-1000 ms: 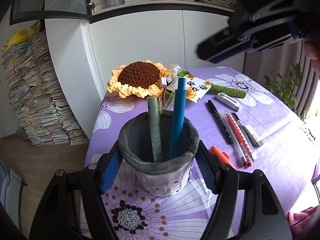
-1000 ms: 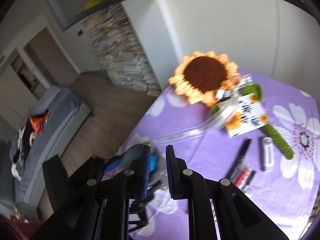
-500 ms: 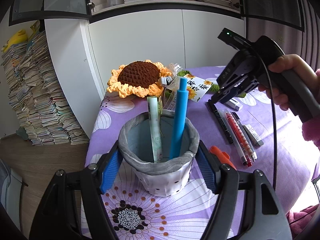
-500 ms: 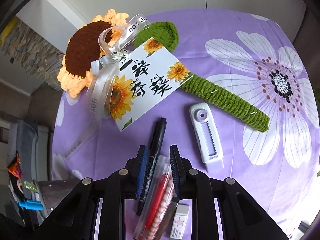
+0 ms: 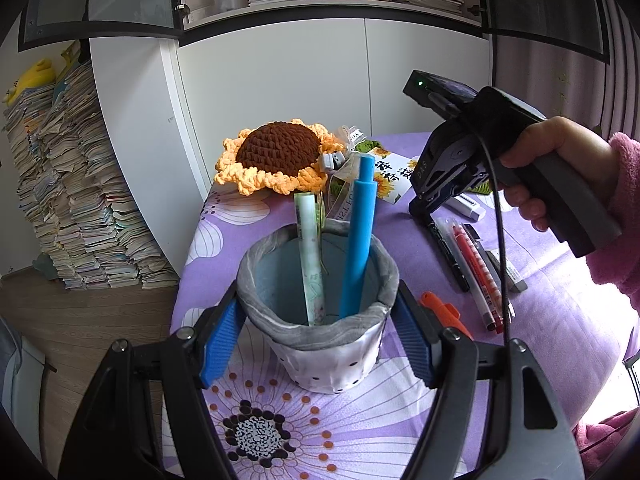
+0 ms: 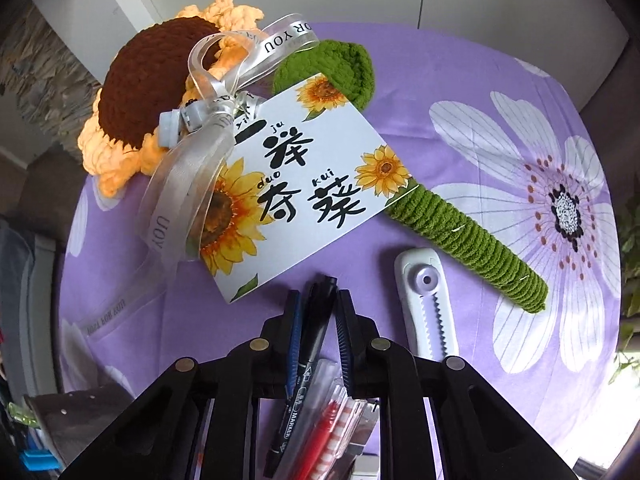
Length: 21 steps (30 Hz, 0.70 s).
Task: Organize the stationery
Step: 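Grasp the black marker with the right gripper, then lower the black marker into the grey cup and open the right gripper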
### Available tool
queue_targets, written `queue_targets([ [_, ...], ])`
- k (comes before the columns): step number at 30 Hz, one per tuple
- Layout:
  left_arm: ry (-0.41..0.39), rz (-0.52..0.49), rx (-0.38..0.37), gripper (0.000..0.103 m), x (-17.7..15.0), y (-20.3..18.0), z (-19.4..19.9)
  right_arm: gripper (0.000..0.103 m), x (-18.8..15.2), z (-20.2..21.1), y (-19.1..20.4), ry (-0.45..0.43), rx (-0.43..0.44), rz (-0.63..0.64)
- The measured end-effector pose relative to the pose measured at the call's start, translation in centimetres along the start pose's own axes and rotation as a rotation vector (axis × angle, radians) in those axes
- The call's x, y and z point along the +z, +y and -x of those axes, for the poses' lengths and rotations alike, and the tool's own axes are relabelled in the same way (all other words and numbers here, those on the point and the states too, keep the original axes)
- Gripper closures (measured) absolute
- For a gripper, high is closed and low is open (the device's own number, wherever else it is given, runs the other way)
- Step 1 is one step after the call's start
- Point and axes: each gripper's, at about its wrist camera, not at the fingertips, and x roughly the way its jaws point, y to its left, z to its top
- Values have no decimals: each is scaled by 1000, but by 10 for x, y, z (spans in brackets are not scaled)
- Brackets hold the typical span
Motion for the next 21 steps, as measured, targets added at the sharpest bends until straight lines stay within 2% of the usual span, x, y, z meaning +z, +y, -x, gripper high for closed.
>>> queue_targets([
  [2,4,4,-4,33,0,1,0,87,-5,5,-1,-4,52,-20],
  [3,10,6,-7,33,-1,1,-1,91,-10,10,0,-16,68,-23],
  [11,26,24,-20,34,-4,3,-4,92,-47,91,11,-189,131,51],
  [16,22,25,-18,34,-4,2,-3,92,-70,146,15,-327,174,108],
  [21,15,14,-15,34,-5,0,-2,93,-90,204,35,-488,215,196],
])
